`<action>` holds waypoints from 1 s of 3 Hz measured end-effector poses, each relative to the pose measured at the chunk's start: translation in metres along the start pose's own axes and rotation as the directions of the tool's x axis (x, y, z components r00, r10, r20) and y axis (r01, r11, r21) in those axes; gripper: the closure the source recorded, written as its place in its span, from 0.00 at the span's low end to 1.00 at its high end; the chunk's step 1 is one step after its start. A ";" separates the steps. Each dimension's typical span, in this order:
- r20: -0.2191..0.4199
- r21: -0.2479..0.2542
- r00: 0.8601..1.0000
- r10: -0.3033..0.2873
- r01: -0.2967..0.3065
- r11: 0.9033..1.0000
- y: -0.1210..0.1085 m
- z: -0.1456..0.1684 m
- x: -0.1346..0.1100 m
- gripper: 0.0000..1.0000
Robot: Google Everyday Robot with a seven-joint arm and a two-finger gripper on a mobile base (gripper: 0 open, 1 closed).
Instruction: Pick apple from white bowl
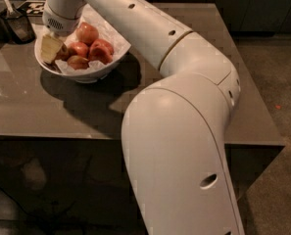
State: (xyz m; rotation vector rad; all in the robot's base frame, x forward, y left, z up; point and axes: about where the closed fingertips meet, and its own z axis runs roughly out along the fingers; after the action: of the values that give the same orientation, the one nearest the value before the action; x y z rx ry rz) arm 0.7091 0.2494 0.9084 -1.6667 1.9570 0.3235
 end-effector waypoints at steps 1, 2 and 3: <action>0.000 0.000 1.000 0.000 0.000 1.000 0.000 0.000 0.000 0.89; 0.000 0.001 1.000 0.000 0.000 1.000 0.000 0.000 0.000 1.00; 0.002 0.024 1.000 0.003 -0.003 1.000 0.001 -0.005 -0.005 1.00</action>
Offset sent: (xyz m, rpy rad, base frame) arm 0.0000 0.0000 0.0000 0.0000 0.0000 0.0000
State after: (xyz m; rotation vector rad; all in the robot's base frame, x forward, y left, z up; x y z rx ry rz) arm 0.7077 0.2509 0.9155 -1.6485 1.9542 0.3020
